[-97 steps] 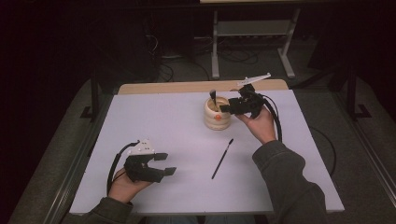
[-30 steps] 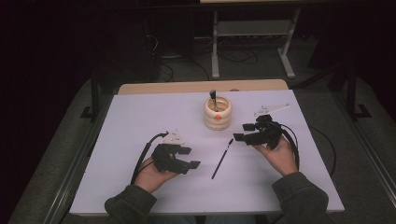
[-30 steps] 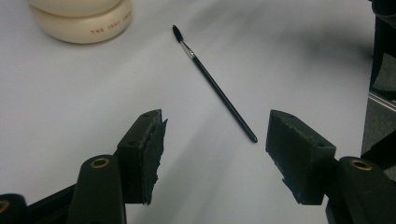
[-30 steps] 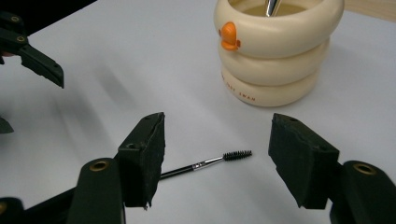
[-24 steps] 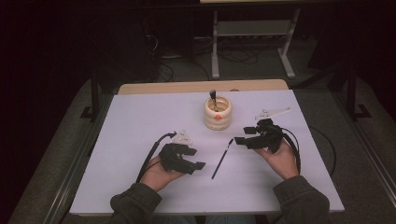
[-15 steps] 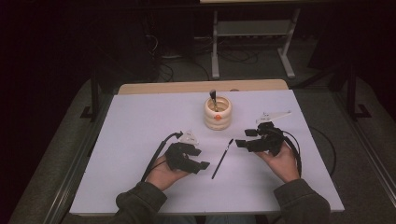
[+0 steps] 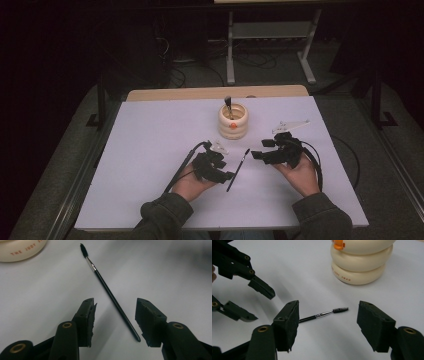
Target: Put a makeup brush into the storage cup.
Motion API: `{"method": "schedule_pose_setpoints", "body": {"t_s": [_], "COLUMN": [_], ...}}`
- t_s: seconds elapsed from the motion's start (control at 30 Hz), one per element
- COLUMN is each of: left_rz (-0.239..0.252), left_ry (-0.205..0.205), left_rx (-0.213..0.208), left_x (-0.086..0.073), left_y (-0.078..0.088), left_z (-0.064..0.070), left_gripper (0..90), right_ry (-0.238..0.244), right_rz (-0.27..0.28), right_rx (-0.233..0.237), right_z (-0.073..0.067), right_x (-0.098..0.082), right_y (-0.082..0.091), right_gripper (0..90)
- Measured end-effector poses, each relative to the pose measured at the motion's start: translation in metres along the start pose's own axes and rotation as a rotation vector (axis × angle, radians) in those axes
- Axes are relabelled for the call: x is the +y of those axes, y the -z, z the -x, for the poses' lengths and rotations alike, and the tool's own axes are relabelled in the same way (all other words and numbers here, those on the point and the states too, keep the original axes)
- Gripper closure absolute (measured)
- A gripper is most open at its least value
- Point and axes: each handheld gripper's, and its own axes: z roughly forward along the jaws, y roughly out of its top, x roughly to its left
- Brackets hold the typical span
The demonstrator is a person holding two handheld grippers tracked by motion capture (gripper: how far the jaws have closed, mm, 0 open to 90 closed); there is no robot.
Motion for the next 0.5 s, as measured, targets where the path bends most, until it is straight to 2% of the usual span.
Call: {"method": "schedule_pose_setpoints", "body": {"t_s": [0.1, 0.17, 0.2, 0.33, 0.5], "left_rz": [-0.019, -0.034, -0.053, -0.073, -0.122], "left_ry": [-0.004, -0.006, -0.010, -0.014, -0.024], "left_rx": [0.010, 0.012, 0.017, 0.027, 0.066], "left_x": [0.004, 0.006, 0.008, 0.010, 0.011], "left_y": [-0.009, -0.014, -0.019, -0.025, -0.032], "left_z": [0.004, 0.006, 0.008, 0.010, 0.011], "left_gripper": [52.2, 56.1, 57.0, 60.8, 65.8], "right_ry": [0.005, -0.011, -0.004, -0.009, -0.024], "right_rz": [-0.001, -0.008, -0.001, 0.006, 0.015], "right_rx": [-0.007, -0.015, -0.016, -0.020, -0.020], "right_z": [0.001, 0.002, 0.003, 0.003, 0.008], "right_x": [-0.001, -0.001, -0.001, -0.001, -0.003], "right_y": [0.000, 0.001, 0.001, 0.002, 0.004], "right_gripper": [33.0, 33.0, 33.0, 33.3, 34.1]}}
